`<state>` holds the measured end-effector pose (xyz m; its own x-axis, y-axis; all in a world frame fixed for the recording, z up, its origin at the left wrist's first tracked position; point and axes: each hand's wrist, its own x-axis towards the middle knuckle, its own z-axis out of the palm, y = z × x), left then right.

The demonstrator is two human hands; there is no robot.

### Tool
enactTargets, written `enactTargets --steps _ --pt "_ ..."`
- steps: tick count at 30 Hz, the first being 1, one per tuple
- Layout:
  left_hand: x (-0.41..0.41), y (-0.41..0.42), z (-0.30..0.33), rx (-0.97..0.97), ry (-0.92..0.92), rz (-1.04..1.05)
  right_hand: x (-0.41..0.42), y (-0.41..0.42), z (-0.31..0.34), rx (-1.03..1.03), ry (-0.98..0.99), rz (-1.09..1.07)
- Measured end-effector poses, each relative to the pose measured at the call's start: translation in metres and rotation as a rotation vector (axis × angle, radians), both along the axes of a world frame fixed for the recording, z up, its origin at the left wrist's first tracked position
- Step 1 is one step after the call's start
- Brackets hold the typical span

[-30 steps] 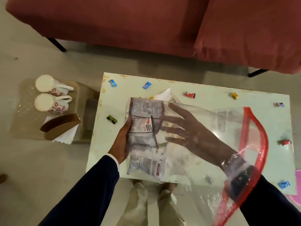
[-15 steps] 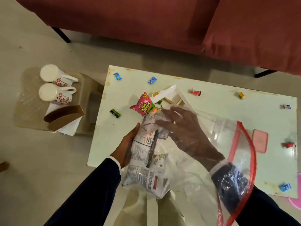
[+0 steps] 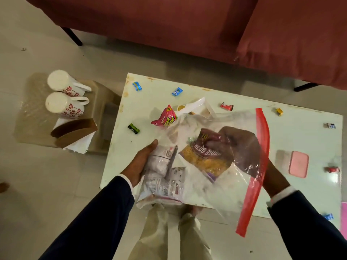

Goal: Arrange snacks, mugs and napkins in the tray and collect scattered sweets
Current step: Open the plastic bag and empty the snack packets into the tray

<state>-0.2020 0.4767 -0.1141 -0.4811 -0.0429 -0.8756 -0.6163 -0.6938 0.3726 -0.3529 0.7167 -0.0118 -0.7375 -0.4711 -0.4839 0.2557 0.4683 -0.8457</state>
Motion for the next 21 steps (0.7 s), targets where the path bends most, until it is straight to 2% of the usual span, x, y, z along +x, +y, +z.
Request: enactTargets --steps 2,5,6,9,13,15,17,18,19,21 --pt "0.000 0.003 0.001 0.097 0.058 0.032 -0.011 -0.002 -0.004 -0.075 -0.115 -0.065" --pt "0.000 0.005 0.004 0.164 0.046 0.123 -0.015 0.000 0.011 -0.068 -0.208 0.130" --pt "0.000 0.005 0.005 0.151 0.043 0.149 -0.016 0.004 0.013 -0.052 -0.276 0.131" --pt "0.003 -0.001 0.003 0.171 0.127 0.223 -0.024 0.007 0.022 -0.106 -0.290 0.196" --pt "0.010 -0.022 -0.001 0.301 0.158 0.348 -0.054 0.026 0.023 -0.129 -0.132 0.005" --pt "0.015 -0.032 0.000 0.310 0.108 0.404 -0.068 0.039 0.021 -0.263 -0.201 -0.147" --pt "0.021 -0.041 -0.005 0.218 0.072 0.490 -0.078 0.045 0.010 -0.398 -0.284 -0.329" --pt "0.022 -0.048 -0.004 0.085 0.055 0.528 -0.081 0.046 0.001 -0.433 -0.304 -0.424" --pt "0.024 -0.054 -0.002 -0.028 0.119 0.532 -0.084 0.045 -0.010 -0.444 -0.310 -0.508" --pt "0.025 -0.059 0.002 -0.022 0.191 0.577 -0.086 0.037 -0.033 -0.405 -0.312 -0.644"
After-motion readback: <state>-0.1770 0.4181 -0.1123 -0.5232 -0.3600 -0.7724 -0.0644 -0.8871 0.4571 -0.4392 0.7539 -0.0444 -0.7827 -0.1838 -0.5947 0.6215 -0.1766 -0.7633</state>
